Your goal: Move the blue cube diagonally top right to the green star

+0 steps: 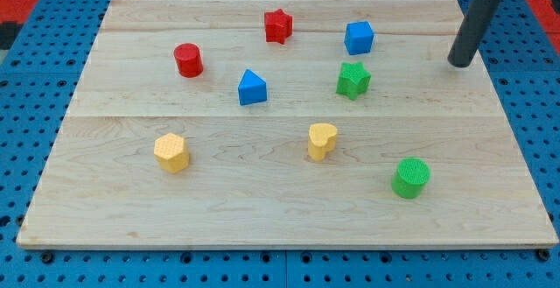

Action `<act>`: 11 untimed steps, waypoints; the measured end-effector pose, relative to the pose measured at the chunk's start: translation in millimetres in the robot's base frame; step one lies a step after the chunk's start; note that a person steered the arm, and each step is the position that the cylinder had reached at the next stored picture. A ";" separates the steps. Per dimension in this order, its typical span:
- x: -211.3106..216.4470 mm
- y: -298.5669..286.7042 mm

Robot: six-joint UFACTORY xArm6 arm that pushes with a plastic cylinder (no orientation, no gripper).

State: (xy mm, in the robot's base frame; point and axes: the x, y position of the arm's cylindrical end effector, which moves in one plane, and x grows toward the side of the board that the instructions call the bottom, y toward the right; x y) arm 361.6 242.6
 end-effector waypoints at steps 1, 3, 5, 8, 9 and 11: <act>-1.6 -101.7; -26.1 -159.1; -72.4 -112.3; -67.9 -85.6; -78.4 -79.6; -68.1 -47.2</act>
